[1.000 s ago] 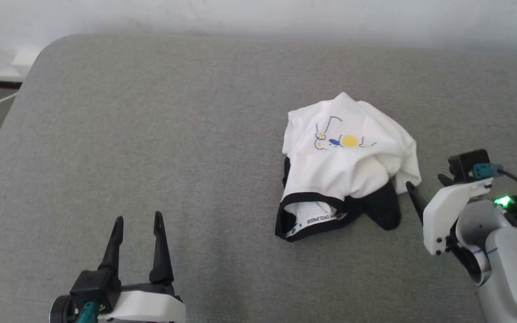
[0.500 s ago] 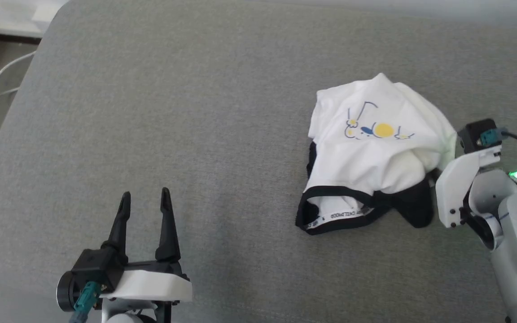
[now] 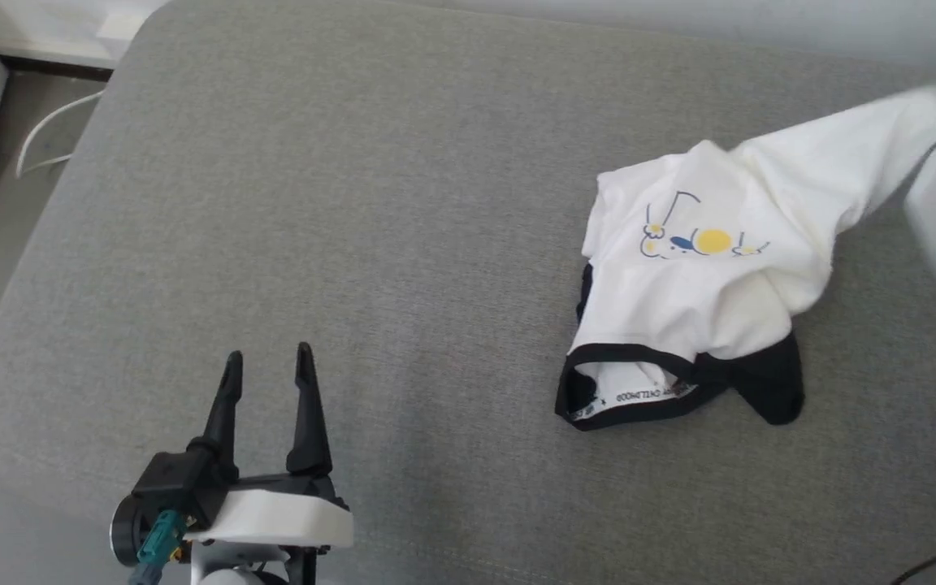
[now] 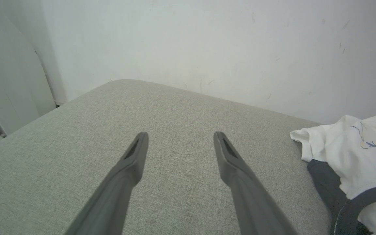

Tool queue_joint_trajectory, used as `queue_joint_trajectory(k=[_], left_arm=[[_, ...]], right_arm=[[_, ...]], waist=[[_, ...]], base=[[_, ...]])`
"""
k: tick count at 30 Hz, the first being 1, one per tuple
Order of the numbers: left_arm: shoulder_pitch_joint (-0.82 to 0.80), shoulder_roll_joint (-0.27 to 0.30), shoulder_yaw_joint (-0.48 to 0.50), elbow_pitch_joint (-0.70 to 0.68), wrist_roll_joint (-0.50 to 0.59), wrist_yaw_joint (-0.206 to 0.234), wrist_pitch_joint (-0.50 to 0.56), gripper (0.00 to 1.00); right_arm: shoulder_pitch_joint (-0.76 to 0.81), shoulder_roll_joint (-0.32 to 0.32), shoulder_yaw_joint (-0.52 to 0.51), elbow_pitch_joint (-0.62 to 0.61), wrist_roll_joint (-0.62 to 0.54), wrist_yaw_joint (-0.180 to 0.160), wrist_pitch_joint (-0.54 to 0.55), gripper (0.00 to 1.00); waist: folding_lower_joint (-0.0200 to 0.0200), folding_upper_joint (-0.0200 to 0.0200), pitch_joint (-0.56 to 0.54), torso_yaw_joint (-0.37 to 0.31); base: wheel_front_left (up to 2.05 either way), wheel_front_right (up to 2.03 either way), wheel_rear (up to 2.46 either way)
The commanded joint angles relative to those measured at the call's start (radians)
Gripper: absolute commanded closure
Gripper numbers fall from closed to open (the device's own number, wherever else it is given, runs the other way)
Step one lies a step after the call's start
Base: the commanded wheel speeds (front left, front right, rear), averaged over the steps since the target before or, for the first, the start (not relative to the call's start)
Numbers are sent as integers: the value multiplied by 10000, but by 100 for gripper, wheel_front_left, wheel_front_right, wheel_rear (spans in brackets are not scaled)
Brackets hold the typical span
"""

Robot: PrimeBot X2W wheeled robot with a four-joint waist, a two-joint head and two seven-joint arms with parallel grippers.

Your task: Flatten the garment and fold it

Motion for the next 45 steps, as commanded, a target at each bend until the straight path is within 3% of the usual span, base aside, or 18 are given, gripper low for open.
queue_joint_trajectory(k=[1, 7, 12, 14, 15, 23, 30, 36, 45], left_arm=[[-146, -18, -88, -50, -99, 54, -47, 0], [-285, -18, -298, 30, -244, 76, -47, 0], [-496, -18, -534, 116, -389, 32, -47, 0], [-558, -18, -607, 152, -429, 34, -47, 0], [-586, -18, -625, 161, -446, 42, -47, 0], [-569, -18, -499, 284, -388, 15, -47, 0], [-210, -18, -305, 269, -316, 58, -47, 0], [272, -18, -102, 196, -185, 66, -47, 0], [545, -18, 135, 156, 48, -190, -47, 0]], right_arm=[[-696, -443, 316, -148, -286, -9, -182, 100], [-2038, -1317, 1125, 380, -797, -9, -485, 100], [-2413, -1475, 1462, 1601, -594, -9, -468, 98], [-2403, -1461, 1445, 2055, -462, -9, -388, 56], [-2411, -1450, 1390, 2272, -437, -9, -273, 0], [-2558, -987, 1431, 2786, 245, -9, 331, 0], [-2002, -868, 1094, 1843, 1806, -9, 752, 0], [320, -773, 124, -87, 3307, -9, 894, 0], [4541, 162, -1075, -2497, 3469, -9, 303, 0]], waist=[[1, 0, 313, 360], [1, 0, 748, 887], [1, 0, 1021, 1315], [1, 0, 1084, 1400], [1, 0, 1123, 1406], [1, 0, 733, 864], [1, 0, -171, 319], [1, 0, -637, -19], [1, 0, -724, -205]], base=[[0, 0, 0], [0, 0, 0], [0, 0, 0], [0, 0, 0], [0, 0, 0], [0, 0, 0], [0, 0, 0], [0, 0, 0], [0, 0, 0]])
